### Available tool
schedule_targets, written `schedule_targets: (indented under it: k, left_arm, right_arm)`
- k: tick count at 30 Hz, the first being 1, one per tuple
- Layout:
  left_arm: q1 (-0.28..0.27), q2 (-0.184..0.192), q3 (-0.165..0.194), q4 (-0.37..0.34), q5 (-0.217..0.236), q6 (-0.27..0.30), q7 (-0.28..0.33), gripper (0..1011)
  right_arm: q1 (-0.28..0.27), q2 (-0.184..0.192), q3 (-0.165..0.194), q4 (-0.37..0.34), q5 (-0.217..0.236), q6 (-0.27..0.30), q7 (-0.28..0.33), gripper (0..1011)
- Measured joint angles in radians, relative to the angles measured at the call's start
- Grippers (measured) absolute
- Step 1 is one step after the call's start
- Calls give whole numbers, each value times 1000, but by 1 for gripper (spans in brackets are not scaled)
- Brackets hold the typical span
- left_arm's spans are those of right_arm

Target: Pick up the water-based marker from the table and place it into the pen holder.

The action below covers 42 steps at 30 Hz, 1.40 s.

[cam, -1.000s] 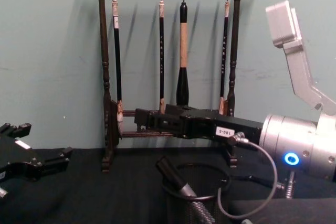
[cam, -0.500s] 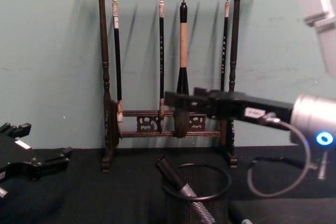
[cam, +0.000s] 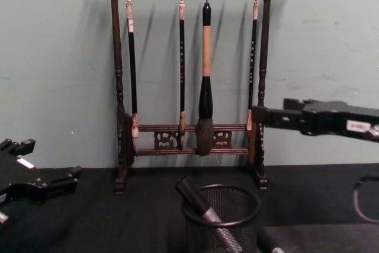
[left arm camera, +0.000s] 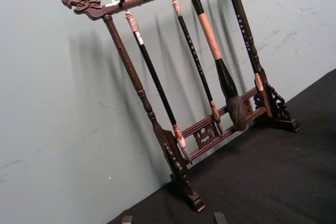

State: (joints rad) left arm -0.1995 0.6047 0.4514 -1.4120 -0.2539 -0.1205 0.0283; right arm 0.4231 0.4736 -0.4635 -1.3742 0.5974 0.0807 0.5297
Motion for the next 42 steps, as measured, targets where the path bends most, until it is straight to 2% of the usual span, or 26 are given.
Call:
schedule_targets:
  k: [8, 15, 16, 21, 30, 42]
  left_arm:
    - [0, 0, 0, 0, 0, 0, 0, 1001]
    - [0, 0, 0, 0, 0, 0, 0, 1001]
    - [0, 0, 0, 0, 0, 0, 0, 1001]
    - [0, 0, 0, 0, 0, 0, 0, 1001]
    - [0, 0, 0, 0, 0, 0, 0, 1001]
    - [0, 0, 0, 0, 0, 0, 0, 1001]
  right_arm:
    - [-33, 40, 15, -30, -19, 55, -38, 1002]
    - [-49, 64, 8, -45, -53, 152, -78, 1003]
    - [-49, 64, 8, -45, -53, 152, -78, 1003]
    - [-47, 66, -8, -42, -77, 191, -80, 1002]
    - [-19, 59, -66, -15, -142, 263, -54, 1002]
    - [0, 60, -110, 2, -203, 292, -14, 1002]
